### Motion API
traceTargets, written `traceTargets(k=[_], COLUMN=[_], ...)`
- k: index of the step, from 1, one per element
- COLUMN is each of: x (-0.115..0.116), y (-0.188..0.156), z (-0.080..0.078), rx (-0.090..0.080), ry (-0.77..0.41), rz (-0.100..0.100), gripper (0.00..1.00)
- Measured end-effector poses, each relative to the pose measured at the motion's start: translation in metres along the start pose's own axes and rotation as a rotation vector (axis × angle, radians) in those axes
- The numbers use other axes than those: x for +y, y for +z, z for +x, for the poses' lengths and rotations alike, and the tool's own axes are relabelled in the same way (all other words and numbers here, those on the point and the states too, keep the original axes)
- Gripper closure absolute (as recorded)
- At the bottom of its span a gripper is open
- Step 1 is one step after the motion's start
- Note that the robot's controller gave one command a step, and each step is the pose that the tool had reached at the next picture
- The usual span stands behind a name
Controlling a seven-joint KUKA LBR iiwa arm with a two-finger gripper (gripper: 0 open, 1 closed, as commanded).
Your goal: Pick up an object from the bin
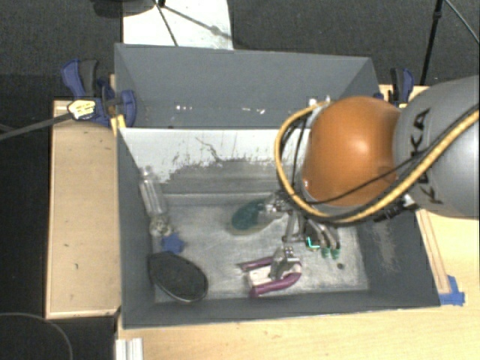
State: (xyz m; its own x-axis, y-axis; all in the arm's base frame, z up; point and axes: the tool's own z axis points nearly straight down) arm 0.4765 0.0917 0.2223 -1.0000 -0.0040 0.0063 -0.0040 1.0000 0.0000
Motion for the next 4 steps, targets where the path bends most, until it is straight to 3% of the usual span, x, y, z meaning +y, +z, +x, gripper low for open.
traceTargets(k=[1, 2, 3, 4], x=[-0.018, -0.048, -0.047, -0.115], y=[0.017, 0.142, 0.14, 0.008], z=[-0.034, -0.115, -0.114, -0.103], rx=[-0.012, -0.015, -0.013, -0.014], ry=[-0.092, -0.444, -0.439, -0.764], rz=[0.0, 0.001, -0.001, 0.007], gripper=[0.0, 0.0, 1.0, 1.0])
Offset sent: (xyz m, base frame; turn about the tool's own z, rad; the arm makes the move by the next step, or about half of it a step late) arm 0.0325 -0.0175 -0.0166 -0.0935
